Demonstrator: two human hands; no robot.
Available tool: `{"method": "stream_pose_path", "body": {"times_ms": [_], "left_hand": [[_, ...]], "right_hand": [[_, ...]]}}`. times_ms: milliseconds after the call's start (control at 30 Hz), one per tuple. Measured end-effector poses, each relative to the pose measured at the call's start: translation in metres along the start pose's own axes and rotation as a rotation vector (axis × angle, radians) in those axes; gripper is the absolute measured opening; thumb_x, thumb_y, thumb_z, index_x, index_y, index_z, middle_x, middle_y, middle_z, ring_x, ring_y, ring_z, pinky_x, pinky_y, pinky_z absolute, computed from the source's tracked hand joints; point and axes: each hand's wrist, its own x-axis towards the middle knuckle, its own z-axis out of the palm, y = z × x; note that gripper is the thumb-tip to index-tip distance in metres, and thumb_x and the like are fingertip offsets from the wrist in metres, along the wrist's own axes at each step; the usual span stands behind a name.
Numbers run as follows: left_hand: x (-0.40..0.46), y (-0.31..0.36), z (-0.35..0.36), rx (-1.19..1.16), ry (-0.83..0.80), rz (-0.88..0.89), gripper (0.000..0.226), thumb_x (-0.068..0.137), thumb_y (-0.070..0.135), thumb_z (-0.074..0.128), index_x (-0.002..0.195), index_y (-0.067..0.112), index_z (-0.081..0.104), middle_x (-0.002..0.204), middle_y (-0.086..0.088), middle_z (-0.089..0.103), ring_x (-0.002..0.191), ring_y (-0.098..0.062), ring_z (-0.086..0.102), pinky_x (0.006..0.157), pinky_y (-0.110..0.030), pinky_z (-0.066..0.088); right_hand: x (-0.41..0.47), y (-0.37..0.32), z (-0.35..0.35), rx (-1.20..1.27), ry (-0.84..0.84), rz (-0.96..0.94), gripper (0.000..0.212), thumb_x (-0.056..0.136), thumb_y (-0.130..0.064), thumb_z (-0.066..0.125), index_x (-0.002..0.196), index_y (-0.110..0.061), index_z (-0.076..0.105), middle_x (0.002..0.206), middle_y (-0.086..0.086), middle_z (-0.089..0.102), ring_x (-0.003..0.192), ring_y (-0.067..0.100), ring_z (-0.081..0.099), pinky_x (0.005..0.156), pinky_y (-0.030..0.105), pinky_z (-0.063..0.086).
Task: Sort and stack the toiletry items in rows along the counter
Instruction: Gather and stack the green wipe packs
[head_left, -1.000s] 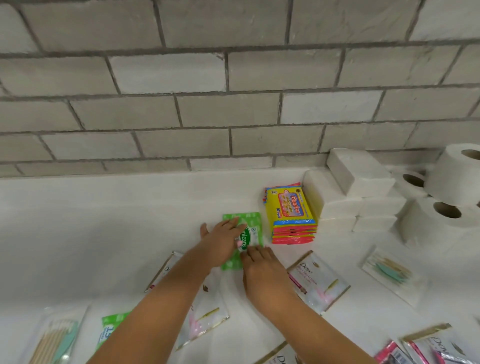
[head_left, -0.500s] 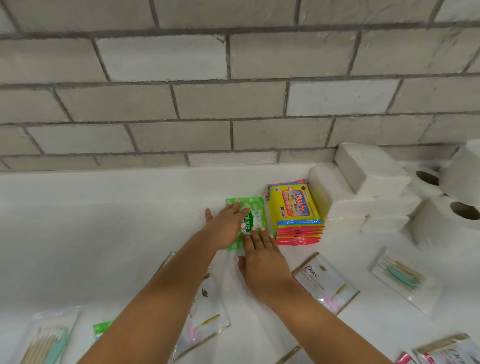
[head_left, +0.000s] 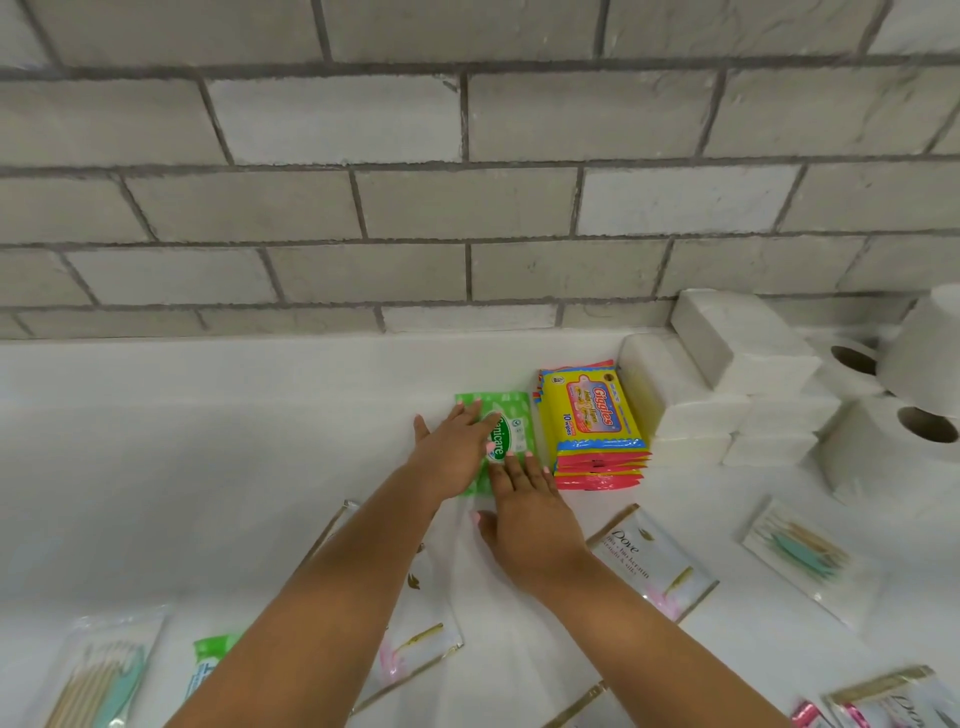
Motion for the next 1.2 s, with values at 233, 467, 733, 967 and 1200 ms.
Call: {"method": "stream_pose_path", "body": {"times_ms": [233,467,733,967,1200], "left_hand": [[-0.015,-0.005,0.001,-0.105,0.105,-0.077,0.049,0.102,0.033,0.031,0.149,0.026,0.02,0.159,0.002,0.013,0.147,-0.018,0.01,0.114,-0.058,0.004],[-0.061,-0.031,-0.013,-0.314,0.234,-0.074,0.044,0.096,0.02,0.05,0.139,0.025,0.045,0.146,0.001,0.043,0.134,-0.018,0.04,0.112,-0.038,0.031],[-0.151,-0.067,-0.031,-0.442,0.225,-0.281,0.042,0.085,0.019,0.066,0.125,0.027,0.057,0.127,0.007,0.057,0.114,-0.012,0.053,0.096,-0.027,0.044],[-0.223,-0.084,-0.017,-0.206,0.081,-0.633,0.063,0.076,0.04,0.072,0.124,0.007,0.049,0.123,-0.012,0.049,0.11,-0.026,0.054,0.088,-0.032,0.046],[-0.249,-0.081,-0.002,-0.271,-0.09,-0.774,0.1,0.077,0.065,0.059,0.138,-0.006,0.026,0.135,-0.017,0.045,0.114,-0.027,0.056,0.084,-0.031,0.046]], "right_hand": [[0.003,-0.003,-0.003,-0.012,-0.046,0.011,0.064,0.099,-0.038,0.035,0.149,-0.007,0.013,0.157,0.015,0.011,0.146,0.027,0.003,0.118,0.038,0.0],[-0.002,-0.012,-0.018,0.001,-0.032,-0.014,0.063,0.097,-0.036,0.04,0.148,-0.008,0.017,0.157,0.013,0.013,0.145,0.028,0.007,0.119,0.039,0.006],[-0.038,-0.057,-0.032,0.24,0.021,-0.1,0.048,0.092,-0.033,0.05,0.138,-0.022,0.039,0.127,0.006,0.057,0.117,0.025,0.052,0.092,0.033,0.045],[-0.063,-0.091,-0.017,0.25,0.023,-0.187,0.038,0.09,-0.034,0.052,0.127,-0.024,0.051,0.116,-0.001,0.064,0.106,0.022,0.058,0.081,0.029,0.047],[-0.076,-0.11,-0.005,0.256,0.01,-0.26,0.032,0.091,-0.033,0.051,0.12,-0.02,0.056,0.113,0.002,0.066,0.101,0.024,0.06,0.076,0.029,0.048]]}}
